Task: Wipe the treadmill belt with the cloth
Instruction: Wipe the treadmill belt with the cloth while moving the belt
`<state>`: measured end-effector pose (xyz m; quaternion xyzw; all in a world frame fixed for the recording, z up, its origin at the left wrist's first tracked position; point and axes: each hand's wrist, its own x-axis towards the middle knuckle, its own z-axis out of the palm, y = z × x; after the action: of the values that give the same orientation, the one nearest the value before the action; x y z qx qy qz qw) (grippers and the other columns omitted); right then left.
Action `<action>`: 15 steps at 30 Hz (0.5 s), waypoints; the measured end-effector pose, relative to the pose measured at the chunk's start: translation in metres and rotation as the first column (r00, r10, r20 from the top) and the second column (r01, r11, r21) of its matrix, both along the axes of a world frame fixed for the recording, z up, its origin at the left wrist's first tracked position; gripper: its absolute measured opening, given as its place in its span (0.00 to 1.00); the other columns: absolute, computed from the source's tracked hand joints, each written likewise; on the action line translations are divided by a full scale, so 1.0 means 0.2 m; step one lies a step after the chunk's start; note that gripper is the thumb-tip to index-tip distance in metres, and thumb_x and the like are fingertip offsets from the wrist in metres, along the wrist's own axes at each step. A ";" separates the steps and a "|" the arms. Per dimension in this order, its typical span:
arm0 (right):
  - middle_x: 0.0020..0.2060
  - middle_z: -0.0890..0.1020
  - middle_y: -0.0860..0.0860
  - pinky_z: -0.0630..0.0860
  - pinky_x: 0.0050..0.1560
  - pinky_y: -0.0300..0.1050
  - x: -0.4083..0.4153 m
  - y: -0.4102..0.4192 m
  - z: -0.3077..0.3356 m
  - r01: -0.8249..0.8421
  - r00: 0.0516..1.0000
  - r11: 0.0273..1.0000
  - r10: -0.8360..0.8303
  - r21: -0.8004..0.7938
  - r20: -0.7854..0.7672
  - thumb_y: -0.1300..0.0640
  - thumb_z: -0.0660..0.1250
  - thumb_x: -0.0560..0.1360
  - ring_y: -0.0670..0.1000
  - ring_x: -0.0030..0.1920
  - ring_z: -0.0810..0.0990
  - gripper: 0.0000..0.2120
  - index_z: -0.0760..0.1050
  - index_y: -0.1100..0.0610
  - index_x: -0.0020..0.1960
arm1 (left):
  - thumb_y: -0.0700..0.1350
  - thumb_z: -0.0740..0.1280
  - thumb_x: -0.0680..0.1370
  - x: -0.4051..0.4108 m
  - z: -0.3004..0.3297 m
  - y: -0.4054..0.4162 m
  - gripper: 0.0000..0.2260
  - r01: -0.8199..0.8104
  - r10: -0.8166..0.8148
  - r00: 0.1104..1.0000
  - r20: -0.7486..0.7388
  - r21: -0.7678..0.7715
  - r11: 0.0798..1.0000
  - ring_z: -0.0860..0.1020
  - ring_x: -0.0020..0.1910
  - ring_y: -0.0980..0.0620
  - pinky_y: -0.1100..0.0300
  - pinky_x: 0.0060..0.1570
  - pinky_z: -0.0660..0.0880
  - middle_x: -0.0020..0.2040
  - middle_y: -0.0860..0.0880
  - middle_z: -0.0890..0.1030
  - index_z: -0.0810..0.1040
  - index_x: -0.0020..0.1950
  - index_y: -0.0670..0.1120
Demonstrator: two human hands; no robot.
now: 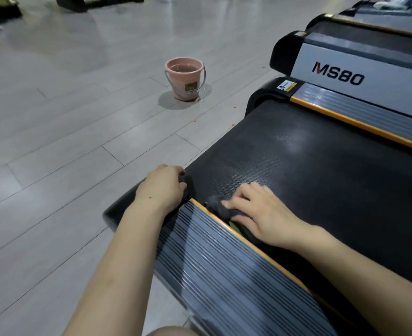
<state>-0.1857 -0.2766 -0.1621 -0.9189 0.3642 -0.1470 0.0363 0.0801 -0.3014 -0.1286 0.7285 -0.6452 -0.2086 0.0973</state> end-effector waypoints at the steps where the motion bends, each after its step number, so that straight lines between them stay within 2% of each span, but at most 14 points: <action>1: 0.51 0.72 0.47 0.71 0.48 0.53 0.06 -0.06 0.00 0.032 0.999 0.999 -0.032 -0.018 0.004 0.45 0.60 0.79 0.52 0.49 0.70 0.12 0.73 0.47 0.61 | 0.48 0.65 0.79 -0.01 0.00 0.01 0.16 0.008 -0.008 1.000 0.007 -0.005 1.000 0.77 0.60 0.41 0.43 0.58 0.77 0.63 0.46 0.77 0.77 0.67 0.53; 5: 0.50 0.71 0.49 0.73 0.47 0.58 0.29 -0.22 -0.01 0.183 0.982 0.983 -0.183 -0.001 0.038 0.46 0.62 0.78 0.53 0.48 0.69 0.12 0.73 0.47 0.60 | 0.45 0.63 0.78 -0.06 0.02 0.03 0.17 0.039 -0.038 0.999 0.031 -0.032 0.999 0.76 0.61 0.40 0.41 0.60 0.75 0.64 0.45 0.77 0.76 0.67 0.55; 8: 0.50 0.71 0.48 0.72 0.47 0.55 0.16 -0.08 -0.01 0.110 0.994 0.994 -0.109 -0.014 0.031 0.47 0.62 0.78 0.52 0.48 0.68 0.12 0.73 0.47 0.61 | 0.44 0.63 0.76 -0.08 0.03 0.06 0.21 0.082 -0.079 0.994 0.073 -0.030 0.996 0.73 0.65 0.42 0.39 0.64 0.72 0.67 0.48 0.75 0.75 0.68 0.56; 12: 0.53 0.71 0.44 0.68 0.53 0.47 -0.20 0.28 0.02 0.047 0.999 0.995 -0.049 0.084 0.019 0.46 0.61 0.80 0.49 0.51 0.69 0.12 0.73 0.45 0.62 | 0.39 0.59 0.74 -0.08 0.04 0.08 0.26 0.183 -0.184 0.979 0.088 0.021 0.983 0.70 0.69 0.46 0.40 0.67 0.69 0.71 0.51 0.73 0.73 0.70 0.57; 15: 0.54 0.72 0.44 0.67 0.53 0.46 -0.29 0.30 0.03 0.058 0.998 0.997 -0.057 0.059 -0.020 0.45 0.60 0.80 0.48 0.52 0.70 0.13 0.73 0.44 0.63 | 0.43 0.60 0.78 -0.12 0.05 0.07 0.21 0.198 -0.194 0.977 0.094 -0.036 0.980 0.73 0.67 0.45 0.42 0.64 0.73 0.70 0.50 0.74 0.74 0.70 0.55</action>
<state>-0.2432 -0.2162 -0.1569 -0.9078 0.3952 -0.1284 0.0562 0.0556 -0.2869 -0.1194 0.6677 -0.7221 -0.1695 0.0635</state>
